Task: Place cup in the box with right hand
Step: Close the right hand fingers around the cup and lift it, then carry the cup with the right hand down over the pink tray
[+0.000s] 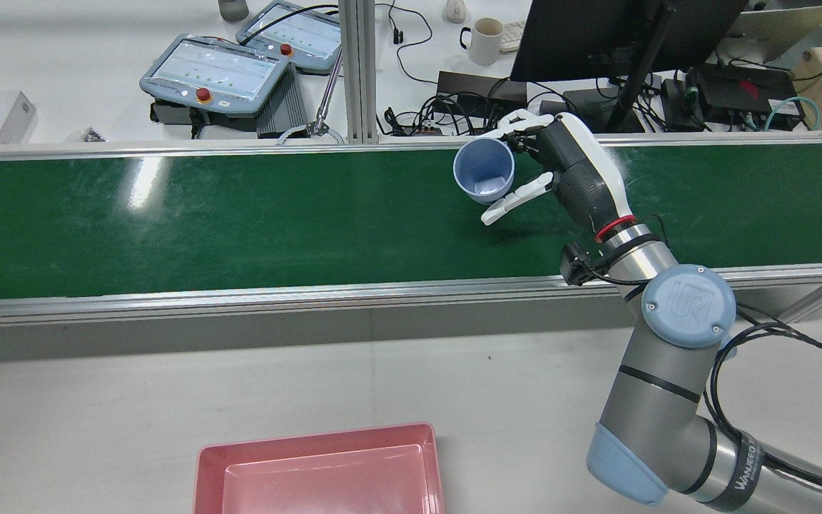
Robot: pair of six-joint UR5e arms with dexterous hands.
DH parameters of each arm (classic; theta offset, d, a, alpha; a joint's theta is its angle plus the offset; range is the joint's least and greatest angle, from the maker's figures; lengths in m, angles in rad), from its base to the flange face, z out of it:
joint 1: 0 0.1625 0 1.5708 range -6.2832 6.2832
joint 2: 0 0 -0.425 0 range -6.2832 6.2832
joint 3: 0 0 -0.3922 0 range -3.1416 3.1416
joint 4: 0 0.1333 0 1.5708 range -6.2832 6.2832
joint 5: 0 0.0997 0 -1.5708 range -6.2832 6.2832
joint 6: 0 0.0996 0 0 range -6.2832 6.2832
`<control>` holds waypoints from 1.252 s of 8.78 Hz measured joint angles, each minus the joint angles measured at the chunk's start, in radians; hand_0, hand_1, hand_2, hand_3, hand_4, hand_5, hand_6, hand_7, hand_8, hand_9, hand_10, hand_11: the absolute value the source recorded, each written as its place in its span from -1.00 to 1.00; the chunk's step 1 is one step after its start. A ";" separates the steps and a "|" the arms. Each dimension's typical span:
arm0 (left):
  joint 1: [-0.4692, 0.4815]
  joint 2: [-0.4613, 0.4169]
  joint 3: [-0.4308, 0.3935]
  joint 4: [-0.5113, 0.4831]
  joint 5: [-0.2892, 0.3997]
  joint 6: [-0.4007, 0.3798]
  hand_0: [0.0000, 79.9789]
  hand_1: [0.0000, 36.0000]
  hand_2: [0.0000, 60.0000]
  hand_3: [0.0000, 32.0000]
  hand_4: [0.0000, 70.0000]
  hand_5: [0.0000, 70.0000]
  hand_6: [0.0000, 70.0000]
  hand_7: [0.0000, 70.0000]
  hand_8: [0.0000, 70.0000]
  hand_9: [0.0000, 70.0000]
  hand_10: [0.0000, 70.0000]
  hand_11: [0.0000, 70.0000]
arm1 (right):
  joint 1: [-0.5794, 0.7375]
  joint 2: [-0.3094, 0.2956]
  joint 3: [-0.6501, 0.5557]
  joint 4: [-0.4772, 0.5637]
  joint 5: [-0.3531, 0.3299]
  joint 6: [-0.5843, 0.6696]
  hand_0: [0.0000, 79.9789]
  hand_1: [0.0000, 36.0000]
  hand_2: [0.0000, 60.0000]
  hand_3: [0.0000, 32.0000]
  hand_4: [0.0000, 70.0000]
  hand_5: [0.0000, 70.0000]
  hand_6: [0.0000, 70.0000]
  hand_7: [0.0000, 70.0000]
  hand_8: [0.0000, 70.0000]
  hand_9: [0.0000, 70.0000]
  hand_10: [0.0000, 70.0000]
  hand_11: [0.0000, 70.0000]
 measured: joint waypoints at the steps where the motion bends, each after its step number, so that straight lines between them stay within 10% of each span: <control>1: 0.000 0.000 0.000 0.000 0.000 0.000 -1.00 -1.00 -1.00 -1.00 -1.00 -1.00 -1.00 -1.00 -1.00 -1.00 -1.00 -1.00 | -0.024 0.000 0.041 0.000 -0.001 -0.023 1.00 1.00 1.00 -1.00 1.00 -0.53 -0.08 1.00 0.21 0.81 0.07 0.56; 11: 0.000 0.000 -0.001 0.000 0.000 0.000 -1.00 -1.00 -1.00 -1.00 -1.00 -1.00 -1.00 -1.00 -1.00 -1.00 -1.00 -1.00 | -0.433 -0.012 0.281 0.001 -0.008 -0.287 1.00 1.00 1.00 -1.00 1.00 -0.56 -0.13 1.00 0.18 0.79 0.15 0.66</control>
